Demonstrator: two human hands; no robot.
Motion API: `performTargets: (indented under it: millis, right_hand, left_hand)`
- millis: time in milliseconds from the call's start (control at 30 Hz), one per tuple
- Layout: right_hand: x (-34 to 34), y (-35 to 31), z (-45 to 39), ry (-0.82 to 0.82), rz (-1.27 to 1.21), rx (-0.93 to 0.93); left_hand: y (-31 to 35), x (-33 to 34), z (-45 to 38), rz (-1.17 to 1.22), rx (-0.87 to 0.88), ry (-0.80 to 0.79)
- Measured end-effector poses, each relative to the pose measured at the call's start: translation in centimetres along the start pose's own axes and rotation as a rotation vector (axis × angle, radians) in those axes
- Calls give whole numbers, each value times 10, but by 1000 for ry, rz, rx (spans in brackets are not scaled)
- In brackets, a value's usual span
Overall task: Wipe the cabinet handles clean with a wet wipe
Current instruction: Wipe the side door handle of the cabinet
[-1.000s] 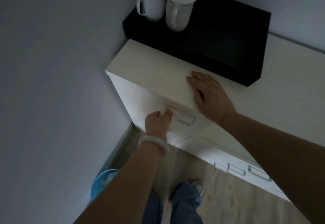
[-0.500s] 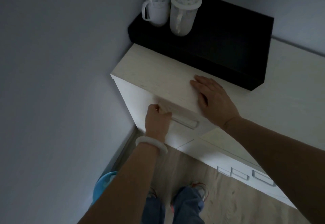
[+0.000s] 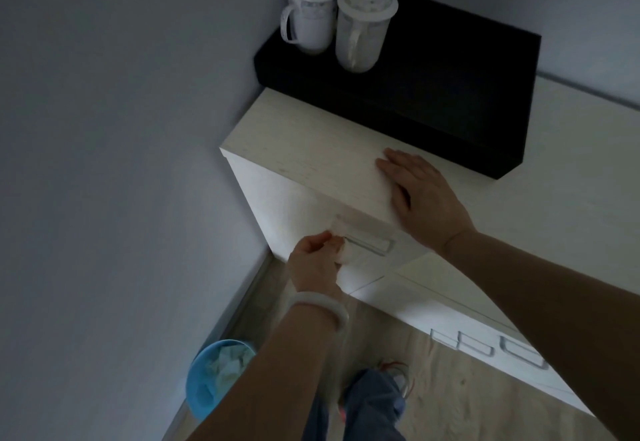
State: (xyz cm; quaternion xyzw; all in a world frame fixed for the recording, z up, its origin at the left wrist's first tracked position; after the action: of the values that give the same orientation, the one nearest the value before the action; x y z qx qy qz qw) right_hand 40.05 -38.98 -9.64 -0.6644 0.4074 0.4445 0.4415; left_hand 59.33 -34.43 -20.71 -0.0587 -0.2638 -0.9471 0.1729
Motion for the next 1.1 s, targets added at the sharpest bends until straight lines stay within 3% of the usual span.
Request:
performTargets:
  millis: [133,300,500,700,933,1100]
  right_hand:
    - [-2,-1,1,6,2,7]
    - [0,-1,1,1,0,-1]
    - [-1,-1,0,-2,-2,2]
    - [-2,-1,0,12,-12,7]
    - [-2,-1,-1,3,-2,4]
    - [1,1,-1,-5,-1,8]
  left_hand:
    - [-18,10,8,60,-96,-83]
    - [-6,3,0,143,-108,-63]
    - [-64,41,21,98,-317,-138]
    - [-26,16,1,162,-160,-52]
    - [-71,46,23,87,-333,-181]
    - [-55,40,10,129,-247,-161]
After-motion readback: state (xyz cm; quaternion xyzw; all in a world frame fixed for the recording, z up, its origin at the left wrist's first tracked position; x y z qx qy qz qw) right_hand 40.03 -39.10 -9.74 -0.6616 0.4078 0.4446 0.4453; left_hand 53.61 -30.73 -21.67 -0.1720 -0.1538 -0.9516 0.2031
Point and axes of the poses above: each hand's wrist, its own z-axis away from the middle knuckle, its own x-axis out of the palm, y = z × x, the point moved 10 cm from there along -z, towards the middle knuckle, and after that the axes turned 13 degrees about -x, right-handed, at the moved point
